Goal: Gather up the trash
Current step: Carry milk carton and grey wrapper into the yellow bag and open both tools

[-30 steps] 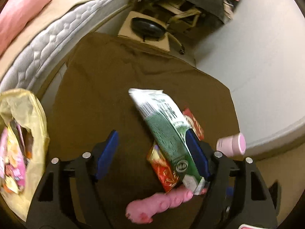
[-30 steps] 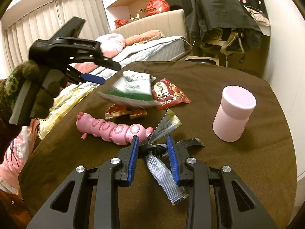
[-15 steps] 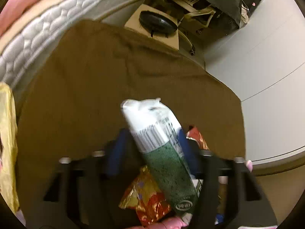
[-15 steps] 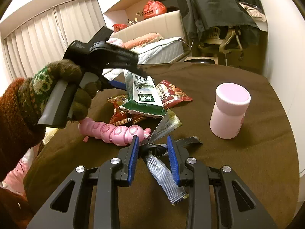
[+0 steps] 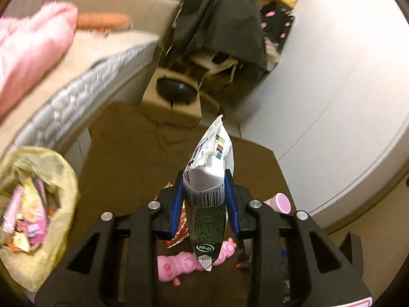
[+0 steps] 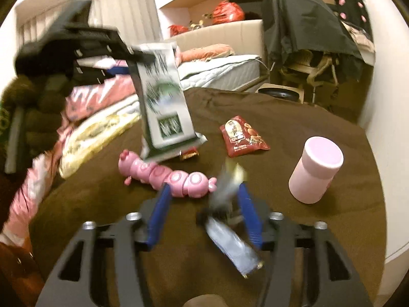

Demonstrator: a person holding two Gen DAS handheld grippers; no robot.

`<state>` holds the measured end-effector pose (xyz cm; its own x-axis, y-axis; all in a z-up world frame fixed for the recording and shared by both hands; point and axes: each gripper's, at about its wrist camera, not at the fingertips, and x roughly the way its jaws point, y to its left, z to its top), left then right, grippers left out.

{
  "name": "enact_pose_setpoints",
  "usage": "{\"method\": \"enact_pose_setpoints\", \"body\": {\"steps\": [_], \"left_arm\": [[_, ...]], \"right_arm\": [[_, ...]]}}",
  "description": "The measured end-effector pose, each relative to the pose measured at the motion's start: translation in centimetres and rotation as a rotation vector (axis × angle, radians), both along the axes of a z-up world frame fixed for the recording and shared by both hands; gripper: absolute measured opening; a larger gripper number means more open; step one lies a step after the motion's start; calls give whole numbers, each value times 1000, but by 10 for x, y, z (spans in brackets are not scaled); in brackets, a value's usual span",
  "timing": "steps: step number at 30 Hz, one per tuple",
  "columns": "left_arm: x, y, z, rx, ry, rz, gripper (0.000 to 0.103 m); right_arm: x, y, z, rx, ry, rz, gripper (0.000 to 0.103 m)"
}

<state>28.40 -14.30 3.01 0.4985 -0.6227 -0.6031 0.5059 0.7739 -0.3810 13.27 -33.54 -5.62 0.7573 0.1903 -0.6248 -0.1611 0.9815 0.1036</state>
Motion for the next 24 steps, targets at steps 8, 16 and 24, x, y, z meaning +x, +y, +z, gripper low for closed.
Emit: {"method": "enact_pose_setpoints", "body": {"steps": [8, 16, 24], "left_arm": [[-33, 43, 18, 9, -89, 30, 28], [-53, 76, 10, 73, -158, 70, 28], [-59, 109, 1, 58, -130, 97, 28]], "right_arm": [[-15, 6, -6, -58, 62, 57, 53], [-8, 9, -18, -74, 139, 91, 43], [1, 21, -7, -205, 152, 66, 20]]}}
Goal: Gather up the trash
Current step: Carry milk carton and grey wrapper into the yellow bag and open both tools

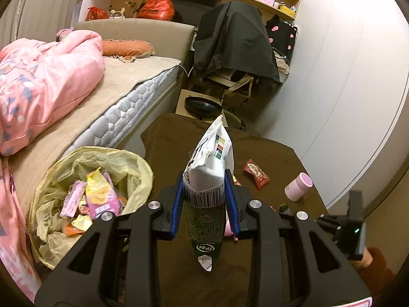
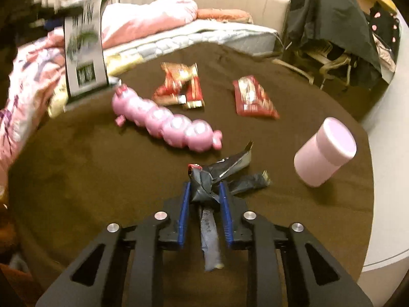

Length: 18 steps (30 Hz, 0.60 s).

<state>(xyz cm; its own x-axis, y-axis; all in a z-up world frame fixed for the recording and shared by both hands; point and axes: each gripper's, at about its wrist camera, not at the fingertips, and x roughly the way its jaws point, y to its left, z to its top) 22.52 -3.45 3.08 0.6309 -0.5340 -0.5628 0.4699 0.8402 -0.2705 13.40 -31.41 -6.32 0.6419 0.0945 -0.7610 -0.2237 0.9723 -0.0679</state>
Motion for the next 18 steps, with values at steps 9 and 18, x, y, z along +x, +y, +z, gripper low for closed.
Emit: {"method": "enact_pose_setpoints", "body": {"steps": [9, 18], "left_arm": [[-8, 41, 4, -17, -38, 68, 28], [-11, 93, 19, 18, -126, 191, 28]], "right_arm": [[25, 39, 92, 128, -189, 68, 20], [76, 115, 132, 179, -280, 186, 20]]}}
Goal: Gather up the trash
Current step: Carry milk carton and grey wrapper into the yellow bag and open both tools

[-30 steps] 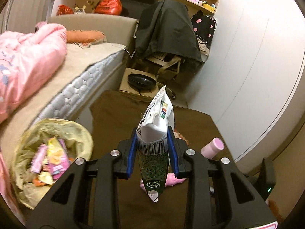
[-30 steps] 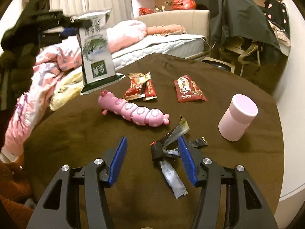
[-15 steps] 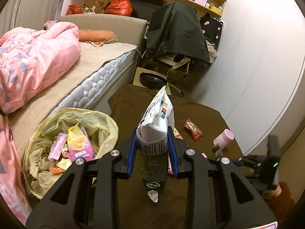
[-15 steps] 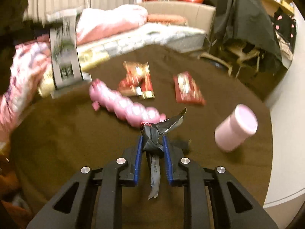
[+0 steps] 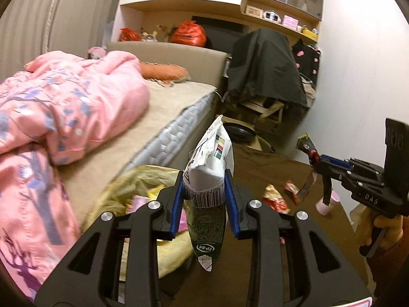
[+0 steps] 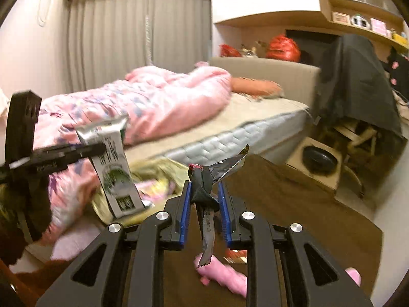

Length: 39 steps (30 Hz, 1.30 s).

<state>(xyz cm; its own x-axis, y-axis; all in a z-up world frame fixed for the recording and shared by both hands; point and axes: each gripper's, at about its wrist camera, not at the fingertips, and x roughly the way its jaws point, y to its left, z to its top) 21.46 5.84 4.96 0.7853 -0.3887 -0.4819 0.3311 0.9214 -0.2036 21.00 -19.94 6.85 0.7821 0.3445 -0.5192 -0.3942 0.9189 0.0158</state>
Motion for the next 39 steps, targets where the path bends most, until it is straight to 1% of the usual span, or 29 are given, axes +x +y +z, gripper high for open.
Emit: {"method": "enact_pose_setpoints", "body": {"steps": [7, 14, 22, 24, 27, 29, 31, 36, 39], "left_arm": [[9, 36, -4, -16, -4, 60, 28], [30, 61, -16, -35, 18, 104, 28], [54, 70, -26, -37, 33, 125, 28], [59, 73, -27, -54, 26, 132, 28], [65, 84, -26, -105, -5, 156, 28], [70, 89, -31, -136, -16, 177, 28], [78, 88, -42, -141, 0, 177, 28], [103, 69, -95, -74, 141, 158, 28], [108, 69, -112, -46, 189, 175, 29]], "right_arm": [[34, 53, -5, -18, 26, 85, 20], [63, 78, -20, -20, 67, 121, 20], [93, 102, -37, -23, 96, 153, 20], [100, 105, -39, -15, 97, 159, 20], [108, 109, -41, -4, 98, 172, 20], [113, 111, -43, -1, 97, 183, 20], [118, 114, -47, -6, 103, 192, 20], [132, 122, -64, -14, 154, 219, 20], [143, 130, -79, -32, 210, 260, 20]]}}
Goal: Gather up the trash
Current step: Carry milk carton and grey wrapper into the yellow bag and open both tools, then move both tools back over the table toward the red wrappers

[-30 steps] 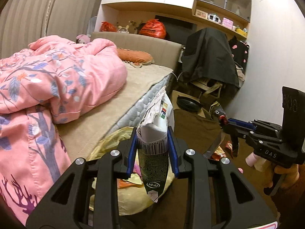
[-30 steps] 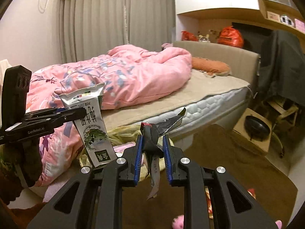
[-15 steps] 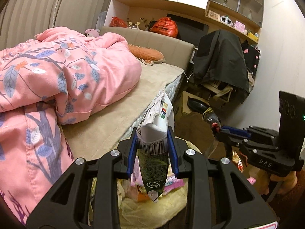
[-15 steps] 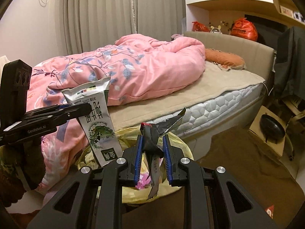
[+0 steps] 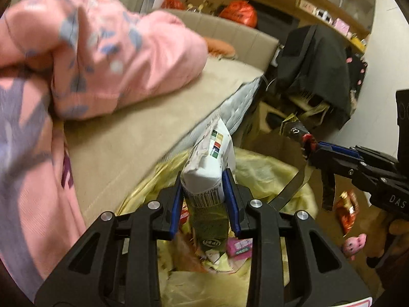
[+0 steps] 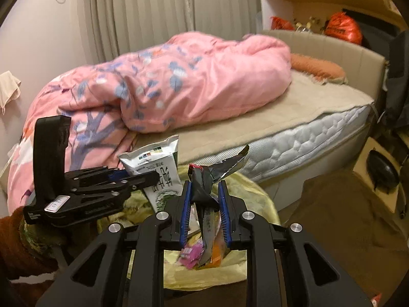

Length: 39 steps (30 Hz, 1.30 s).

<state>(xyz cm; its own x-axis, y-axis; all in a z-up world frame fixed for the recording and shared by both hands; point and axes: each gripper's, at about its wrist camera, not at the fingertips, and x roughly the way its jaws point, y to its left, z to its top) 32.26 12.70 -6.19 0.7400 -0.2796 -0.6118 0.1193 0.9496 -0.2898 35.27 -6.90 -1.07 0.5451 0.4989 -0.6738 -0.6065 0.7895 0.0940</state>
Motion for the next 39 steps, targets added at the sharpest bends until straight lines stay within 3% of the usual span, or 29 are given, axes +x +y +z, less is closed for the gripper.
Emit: {"method": "enact_pose_setpoints", "body": {"steps": [7, 15, 19, 27, 39], "left_arm": [[10, 3, -28, 22, 91, -15, 30], [20, 2, -39, 16, 115, -40, 30], [21, 2, -39, 8, 124, -38, 31], [20, 12, -27, -64, 120, -34, 45], [19, 3, 9, -67, 67, -35, 45]], "right_arm": [[31, 22, -53, -120, 113, 33, 20], [37, 26, -75, -153, 165, 44, 20], [35, 26, -75, -137, 166, 41, 22], [24, 29, -66, -192, 100, 38, 34], [-7, -10, -27, -141, 18, -44, 38]]}}
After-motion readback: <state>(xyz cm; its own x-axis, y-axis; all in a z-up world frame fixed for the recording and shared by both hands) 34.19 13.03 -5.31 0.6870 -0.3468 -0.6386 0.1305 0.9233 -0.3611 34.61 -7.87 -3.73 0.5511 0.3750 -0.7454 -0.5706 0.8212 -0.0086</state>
